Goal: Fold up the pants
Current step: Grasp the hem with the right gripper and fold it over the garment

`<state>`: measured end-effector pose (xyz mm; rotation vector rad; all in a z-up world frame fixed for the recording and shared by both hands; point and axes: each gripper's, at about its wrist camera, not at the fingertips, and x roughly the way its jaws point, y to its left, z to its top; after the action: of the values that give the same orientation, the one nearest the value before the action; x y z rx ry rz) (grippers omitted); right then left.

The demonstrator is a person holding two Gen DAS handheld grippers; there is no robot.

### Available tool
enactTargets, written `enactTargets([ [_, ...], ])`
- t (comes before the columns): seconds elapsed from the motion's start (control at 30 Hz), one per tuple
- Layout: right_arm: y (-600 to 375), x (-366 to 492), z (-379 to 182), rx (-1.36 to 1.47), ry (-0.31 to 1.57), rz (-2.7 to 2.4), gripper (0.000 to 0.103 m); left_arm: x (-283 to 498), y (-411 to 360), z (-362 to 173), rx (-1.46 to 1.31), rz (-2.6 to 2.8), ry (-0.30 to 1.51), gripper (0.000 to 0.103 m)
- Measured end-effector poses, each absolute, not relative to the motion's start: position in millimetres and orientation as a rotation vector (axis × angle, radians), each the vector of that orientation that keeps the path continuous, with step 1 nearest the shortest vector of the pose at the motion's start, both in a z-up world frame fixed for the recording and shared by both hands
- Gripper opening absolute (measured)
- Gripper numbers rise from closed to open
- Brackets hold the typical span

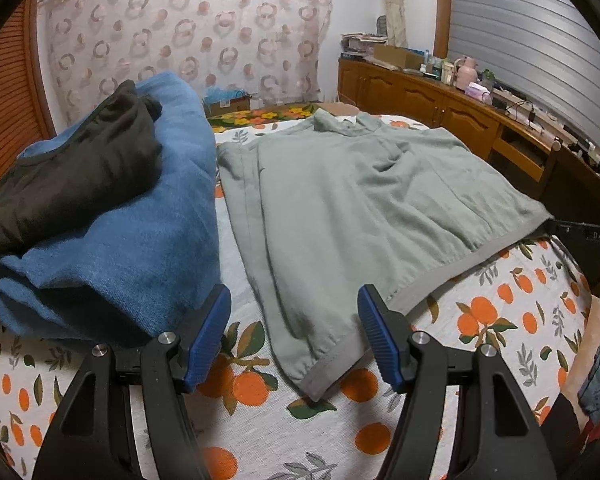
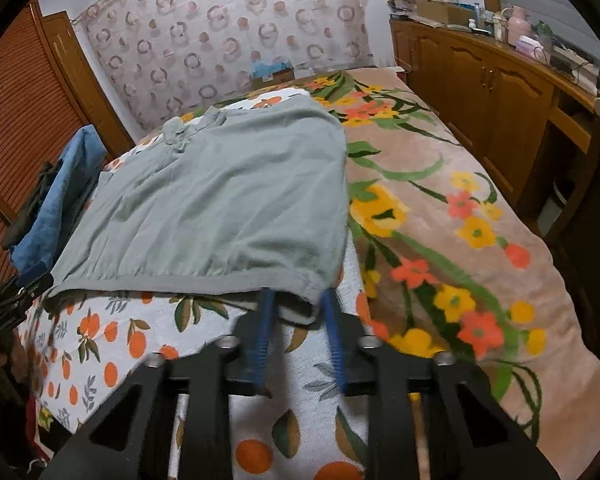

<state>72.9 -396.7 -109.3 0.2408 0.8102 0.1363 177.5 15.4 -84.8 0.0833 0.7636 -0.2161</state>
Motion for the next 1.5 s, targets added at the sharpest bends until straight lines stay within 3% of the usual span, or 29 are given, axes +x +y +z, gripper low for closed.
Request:
enactTargets([
  [0.73, -395.4, 66.2, -67.8, 0.175, 0.691, 0.139, 0.003, 165.3, 24.3, -76.0, 0.065, -0.227, 0.755, 0.067],
  [1.1, -236.8, 125.4, 6.2, 0.080, 0.529, 0.503, 0.004, 148.2, 58.5, -54.4, 0.030, -0.175, 0.703, 0.067],
  [1.27, -164.8, 130.1, -3.6, 0.073, 0.581, 0.683, 0.004, 139.8, 79.3, -51.4, 0.011, -0.126, 0.694, 0.067],
  [1.5, -138.7, 143.4, -48.6, 0.077, 0.712, 0.744, 0.004, 136.4, 89.9, -52.7, -0.001, -0.105, 0.686, 0.067],
])
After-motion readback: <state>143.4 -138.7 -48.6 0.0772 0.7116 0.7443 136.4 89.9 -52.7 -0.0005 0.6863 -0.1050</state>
